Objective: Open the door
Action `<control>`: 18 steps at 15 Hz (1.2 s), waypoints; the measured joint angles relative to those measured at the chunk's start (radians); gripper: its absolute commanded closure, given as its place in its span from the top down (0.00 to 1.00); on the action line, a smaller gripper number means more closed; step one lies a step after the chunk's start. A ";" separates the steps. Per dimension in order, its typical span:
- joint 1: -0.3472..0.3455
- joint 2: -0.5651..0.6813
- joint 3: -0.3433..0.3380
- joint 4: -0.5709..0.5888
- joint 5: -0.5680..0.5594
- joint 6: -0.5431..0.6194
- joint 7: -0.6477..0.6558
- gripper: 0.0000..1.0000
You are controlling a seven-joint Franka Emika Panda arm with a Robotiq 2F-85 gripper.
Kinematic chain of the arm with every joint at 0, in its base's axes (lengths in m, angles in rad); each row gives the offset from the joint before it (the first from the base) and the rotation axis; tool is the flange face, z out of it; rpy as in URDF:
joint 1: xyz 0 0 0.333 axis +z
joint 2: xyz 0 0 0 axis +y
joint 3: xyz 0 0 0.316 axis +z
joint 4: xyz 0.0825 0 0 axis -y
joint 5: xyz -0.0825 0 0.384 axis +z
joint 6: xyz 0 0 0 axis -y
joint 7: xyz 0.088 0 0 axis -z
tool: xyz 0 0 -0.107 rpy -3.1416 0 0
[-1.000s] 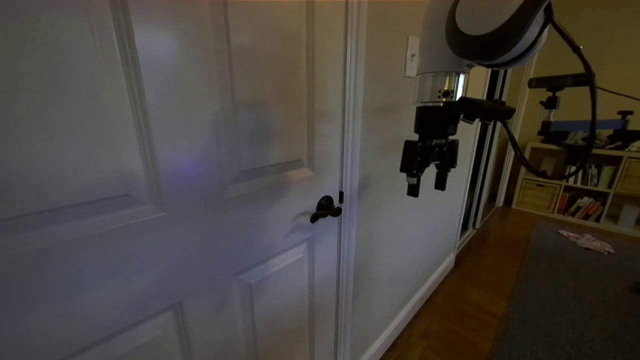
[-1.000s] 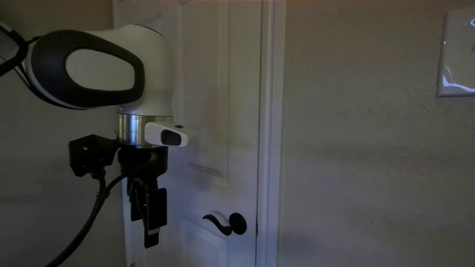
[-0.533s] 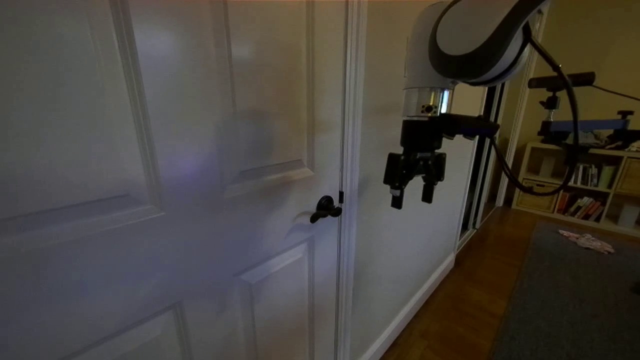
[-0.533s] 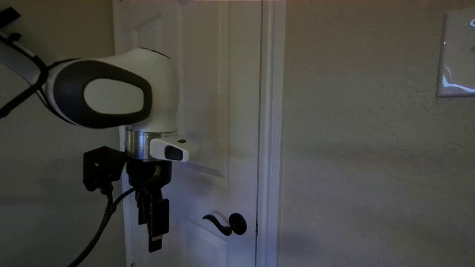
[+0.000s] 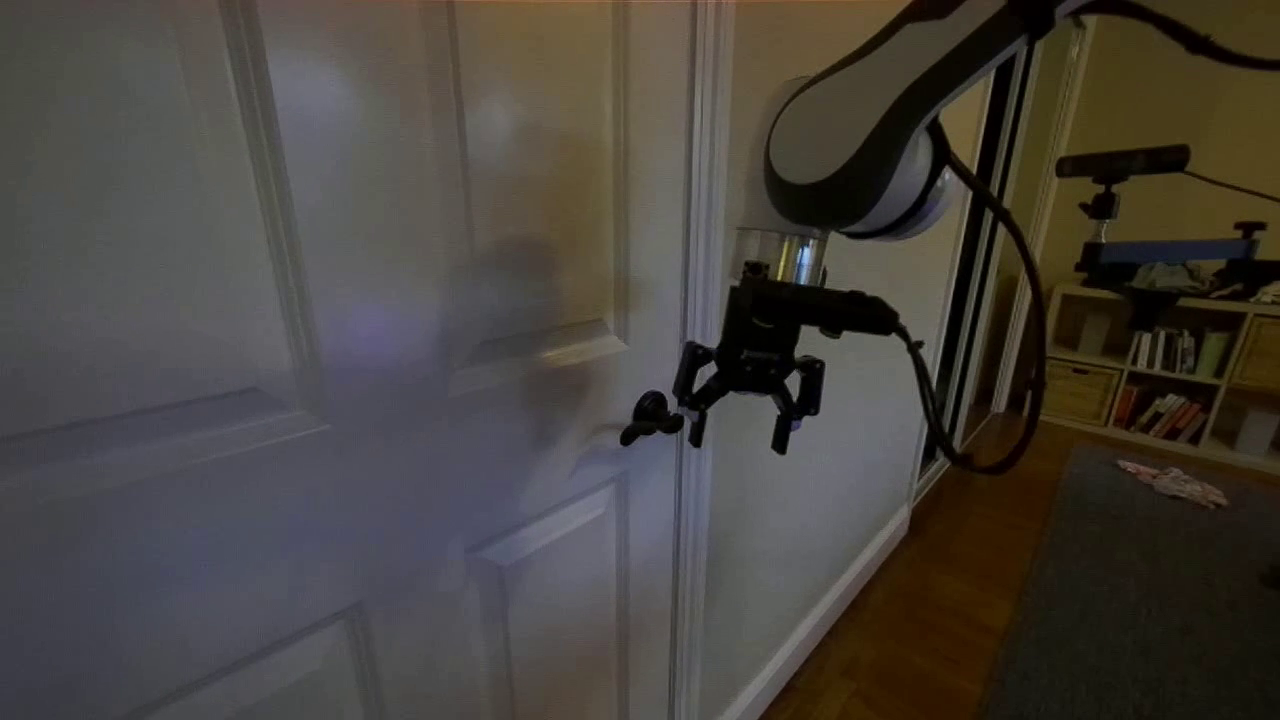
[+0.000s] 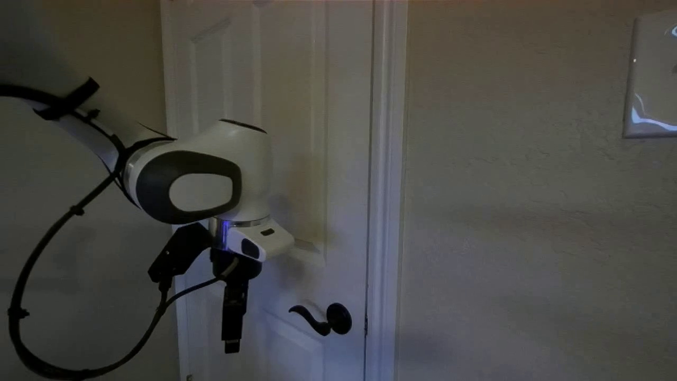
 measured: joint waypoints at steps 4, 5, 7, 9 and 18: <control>0.001 0.068 0.000 0.061 0.085 0.071 0.111 1.00; 0.001 0.080 0.000 0.067 0.112 0.111 0.123 1.00; 0.000 0.091 0.000 0.070 0.137 0.166 0.125 1.00; 0.001 0.094 0.000 0.070 0.136 0.165 0.125 1.00; -0.001 0.153 0.000 0.120 0.216 0.186 0.191 1.00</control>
